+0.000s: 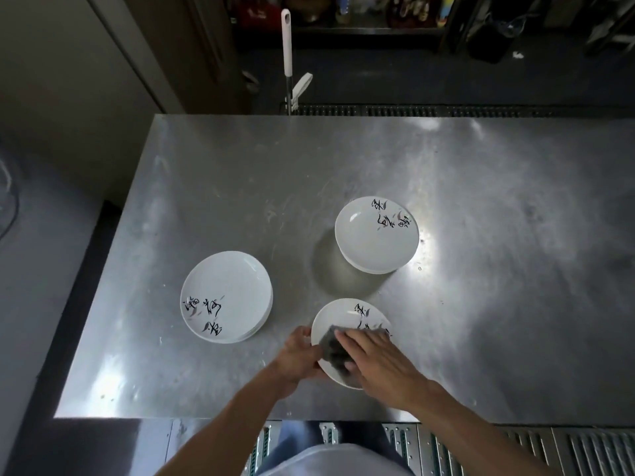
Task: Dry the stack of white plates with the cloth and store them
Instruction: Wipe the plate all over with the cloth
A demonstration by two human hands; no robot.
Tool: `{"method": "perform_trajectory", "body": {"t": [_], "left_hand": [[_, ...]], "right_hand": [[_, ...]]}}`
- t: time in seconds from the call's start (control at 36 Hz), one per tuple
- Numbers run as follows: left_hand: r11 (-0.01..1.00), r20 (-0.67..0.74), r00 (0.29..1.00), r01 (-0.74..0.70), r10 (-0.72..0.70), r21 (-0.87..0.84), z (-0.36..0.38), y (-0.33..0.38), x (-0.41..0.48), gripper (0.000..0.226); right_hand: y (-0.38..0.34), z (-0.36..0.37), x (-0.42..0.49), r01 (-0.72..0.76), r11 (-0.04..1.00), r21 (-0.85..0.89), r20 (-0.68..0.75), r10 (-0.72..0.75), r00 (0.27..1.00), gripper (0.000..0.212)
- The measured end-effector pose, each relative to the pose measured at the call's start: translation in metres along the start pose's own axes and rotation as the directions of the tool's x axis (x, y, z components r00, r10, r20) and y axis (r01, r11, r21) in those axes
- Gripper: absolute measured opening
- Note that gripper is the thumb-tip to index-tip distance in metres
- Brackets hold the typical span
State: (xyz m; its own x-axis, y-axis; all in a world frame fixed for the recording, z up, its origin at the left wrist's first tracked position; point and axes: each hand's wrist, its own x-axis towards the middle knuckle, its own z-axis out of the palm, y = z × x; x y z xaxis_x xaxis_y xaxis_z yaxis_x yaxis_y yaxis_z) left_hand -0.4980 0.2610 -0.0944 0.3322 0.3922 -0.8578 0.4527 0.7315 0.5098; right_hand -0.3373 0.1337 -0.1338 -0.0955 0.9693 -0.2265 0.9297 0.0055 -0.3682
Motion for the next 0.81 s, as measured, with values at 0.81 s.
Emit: {"method": "perform_trajectory", "body": {"t": [0.81], "left_hand": [[0.997,0.126,0.990,-0.065,0.068,-0.031,-0.023,0.007,0.000,0.056]], "right_hand": [[0.004,0.004,0.031,-0.252,0.946,0.205,0.044,0.248,0.968,0.073]]}}
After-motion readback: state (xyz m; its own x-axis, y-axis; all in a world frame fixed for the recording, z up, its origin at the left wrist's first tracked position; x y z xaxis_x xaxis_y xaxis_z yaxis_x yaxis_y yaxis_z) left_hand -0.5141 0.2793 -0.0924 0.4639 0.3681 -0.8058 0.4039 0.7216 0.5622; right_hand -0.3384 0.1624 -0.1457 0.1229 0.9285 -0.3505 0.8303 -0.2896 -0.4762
